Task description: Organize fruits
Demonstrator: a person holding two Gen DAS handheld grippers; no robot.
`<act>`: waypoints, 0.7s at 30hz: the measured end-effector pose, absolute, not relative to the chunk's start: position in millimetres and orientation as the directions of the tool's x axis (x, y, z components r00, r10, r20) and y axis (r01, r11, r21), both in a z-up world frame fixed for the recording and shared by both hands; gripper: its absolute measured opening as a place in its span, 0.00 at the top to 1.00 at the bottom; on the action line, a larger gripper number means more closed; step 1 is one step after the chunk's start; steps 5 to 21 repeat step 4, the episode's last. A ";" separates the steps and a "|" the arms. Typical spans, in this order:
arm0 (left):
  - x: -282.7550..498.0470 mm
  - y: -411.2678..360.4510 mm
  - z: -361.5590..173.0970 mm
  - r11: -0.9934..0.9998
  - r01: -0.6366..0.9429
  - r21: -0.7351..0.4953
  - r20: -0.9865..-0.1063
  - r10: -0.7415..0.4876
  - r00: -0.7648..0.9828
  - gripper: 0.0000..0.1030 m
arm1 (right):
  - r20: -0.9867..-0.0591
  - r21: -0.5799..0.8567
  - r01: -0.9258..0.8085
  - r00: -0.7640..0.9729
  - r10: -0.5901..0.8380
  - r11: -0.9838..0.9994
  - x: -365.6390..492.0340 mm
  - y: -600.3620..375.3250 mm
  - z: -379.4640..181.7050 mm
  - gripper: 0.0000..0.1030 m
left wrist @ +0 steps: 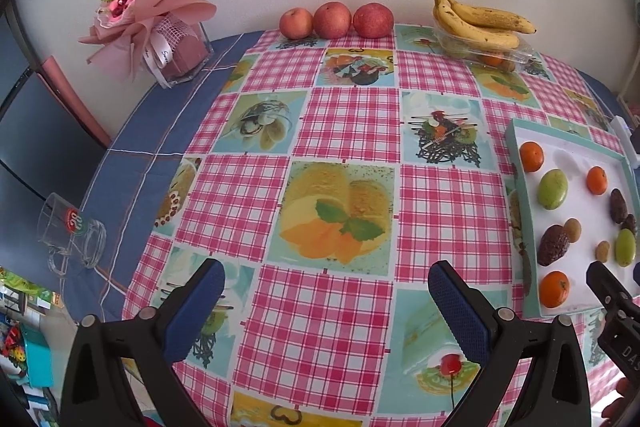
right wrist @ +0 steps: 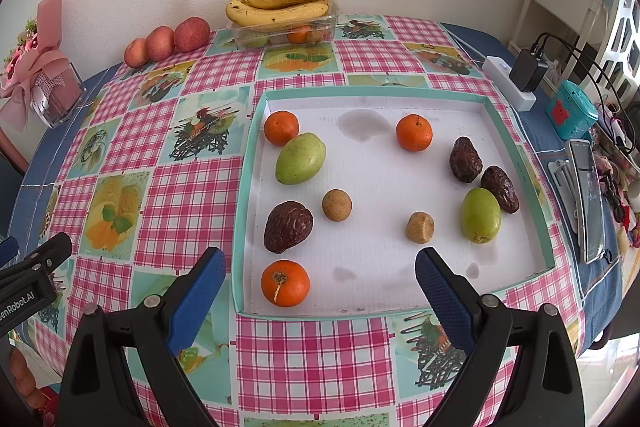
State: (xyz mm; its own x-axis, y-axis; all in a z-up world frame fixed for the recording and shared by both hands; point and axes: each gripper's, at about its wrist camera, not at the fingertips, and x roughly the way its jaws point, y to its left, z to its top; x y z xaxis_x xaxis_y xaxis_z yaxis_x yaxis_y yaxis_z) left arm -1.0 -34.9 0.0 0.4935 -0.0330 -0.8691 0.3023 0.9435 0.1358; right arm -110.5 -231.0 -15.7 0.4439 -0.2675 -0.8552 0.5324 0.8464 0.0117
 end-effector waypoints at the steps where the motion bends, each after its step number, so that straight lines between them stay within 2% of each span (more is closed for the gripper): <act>1: -1.1 -35.3 0.0 0.943 0.302 0.139 -0.869 -0.030 0.494 0.00 | -0.855 0.011 0.532 0.444 -0.267 0.847 -110.4 -231.5 -15.5 0.07; 21: -0.8 -35.0 0.4 0.945 0.295 0.140 -0.868 -0.026 0.495 0.00 | -0.855 0.011 0.532 0.444 -0.268 0.847 -110.5 -231.6 -15.5 0.07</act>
